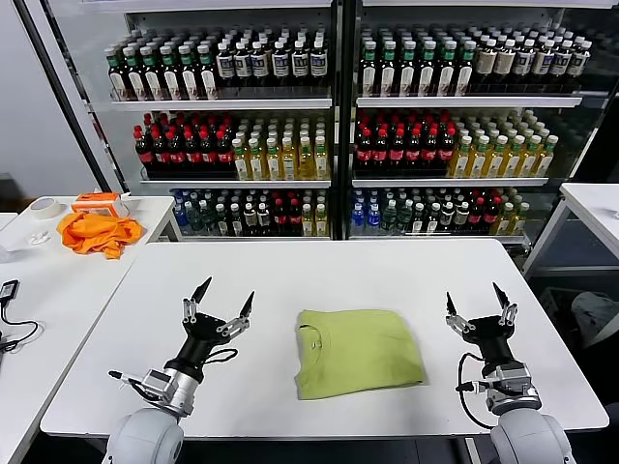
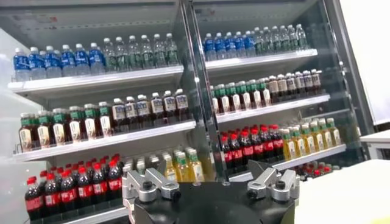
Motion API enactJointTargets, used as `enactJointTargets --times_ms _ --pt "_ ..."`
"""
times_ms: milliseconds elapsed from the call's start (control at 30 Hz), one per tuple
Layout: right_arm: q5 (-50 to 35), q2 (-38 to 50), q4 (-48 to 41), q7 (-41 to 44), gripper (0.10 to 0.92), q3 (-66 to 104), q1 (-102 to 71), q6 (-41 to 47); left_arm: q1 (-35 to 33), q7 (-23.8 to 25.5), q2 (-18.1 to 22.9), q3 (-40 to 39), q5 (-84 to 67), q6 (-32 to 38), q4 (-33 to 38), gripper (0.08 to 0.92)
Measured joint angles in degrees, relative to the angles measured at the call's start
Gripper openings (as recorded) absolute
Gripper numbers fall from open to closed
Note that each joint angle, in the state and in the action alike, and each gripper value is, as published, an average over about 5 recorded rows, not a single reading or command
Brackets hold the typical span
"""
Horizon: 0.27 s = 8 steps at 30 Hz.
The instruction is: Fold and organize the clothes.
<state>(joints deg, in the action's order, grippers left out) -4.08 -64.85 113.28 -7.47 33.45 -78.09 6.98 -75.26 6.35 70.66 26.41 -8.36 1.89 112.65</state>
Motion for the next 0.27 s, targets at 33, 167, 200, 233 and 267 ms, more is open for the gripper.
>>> enactJointTargets --times_ms 33,167,200,233,267 --pt "0.2 0.0 -0.1 0.0 0.823 0.0 0.0 -0.1 0.1 0.1 0.0 0.1 0.0 -0.1 0.1 0.823" --pt "0.8 0.0 -0.5 -0.1 0.823 -0.1 0.2 -0.4 0.1 0.7 0.1 0.6 0.2 -0.2 -0.1 0.822" --pt "0.9 0.0 -0.6 -0.1 0.823 -0.2 0.2 -0.4 0.1 0.8 0.1 0.7 0.2 -0.2 -0.2 0.822" --pt "1.0 0.0 -0.6 -0.1 0.823 -0.2 0.2 -0.5 0.1 0.8 0.1 0.7 0.3 -0.2 -0.3 0.823" --pt "1.1 0.0 -0.7 -0.1 0.823 -0.2 0.3 -0.5 0.1 0.8 0.1 0.7 0.3 -0.2 -0.3 0.823"
